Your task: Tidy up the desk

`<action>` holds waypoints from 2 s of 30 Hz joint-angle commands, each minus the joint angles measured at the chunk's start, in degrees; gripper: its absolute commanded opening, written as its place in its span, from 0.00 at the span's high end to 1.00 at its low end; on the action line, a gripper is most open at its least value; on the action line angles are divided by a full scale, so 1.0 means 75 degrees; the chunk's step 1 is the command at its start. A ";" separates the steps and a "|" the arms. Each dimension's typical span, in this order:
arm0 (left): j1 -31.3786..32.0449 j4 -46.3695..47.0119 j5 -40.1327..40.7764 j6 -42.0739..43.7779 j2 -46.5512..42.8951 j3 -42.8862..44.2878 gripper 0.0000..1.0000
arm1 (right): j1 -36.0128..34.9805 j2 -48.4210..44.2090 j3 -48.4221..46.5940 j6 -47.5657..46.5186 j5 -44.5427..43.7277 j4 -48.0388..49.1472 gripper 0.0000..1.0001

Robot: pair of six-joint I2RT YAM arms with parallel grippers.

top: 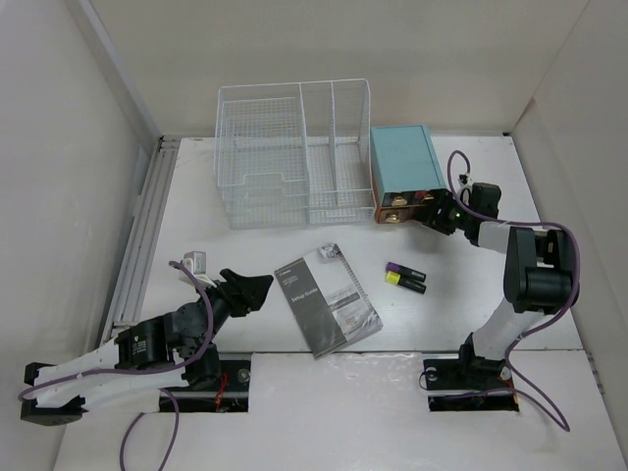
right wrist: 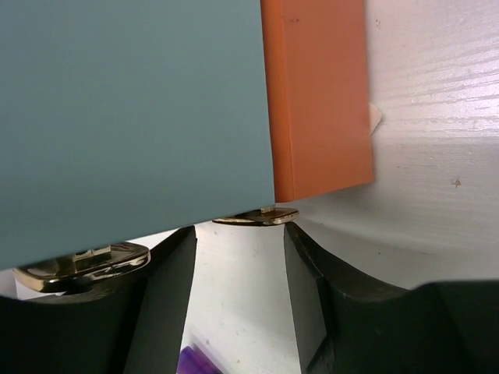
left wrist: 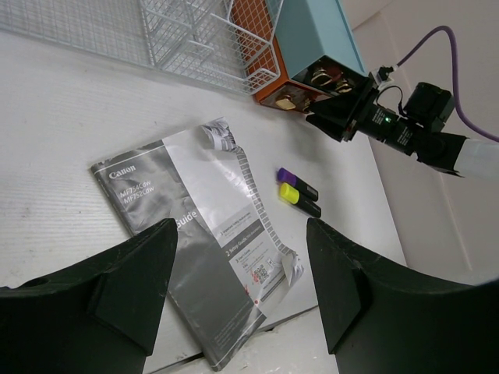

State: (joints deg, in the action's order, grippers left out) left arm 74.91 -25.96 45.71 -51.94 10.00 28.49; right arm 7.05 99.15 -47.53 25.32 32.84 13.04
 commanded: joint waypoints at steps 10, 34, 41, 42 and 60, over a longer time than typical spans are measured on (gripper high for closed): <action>0.0031 0.0015 0.0139 -0.0059 0.0085 0.0092 0.38 | 0.0021 -0.0751 0.0640 0.1369 -0.1494 0.1798 0.46; 0.0031 -0.0196 0.0210 -0.0199 0.0225 0.0174 0.38 | 0.0021 -0.0060 0.0712 0.2014 -0.1015 0.2832 0.42; 0.0031 -0.0196 0.0280 -0.0199 0.0225 0.0174 0.38 | -0.0131 0.0290 0.0712 0.2248 -0.0840 0.3007 0.41; 0.0031 -0.0265 0.0280 -0.0269 0.0225 0.0174 0.38 | -0.0131 0.0291 0.0712 0.2249 -0.0840 0.3077 0.41; 0.0031 -0.0336 0.0350 -0.0340 0.0225 0.0244 0.38 | -0.0049 0.0291 0.0782 0.2565 -0.0429 0.3746 0.70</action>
State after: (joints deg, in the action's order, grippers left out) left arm 74.91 -28.18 47.05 -53.82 11.16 28.51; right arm 6.79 101.89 -40.40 44.01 29.63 32.14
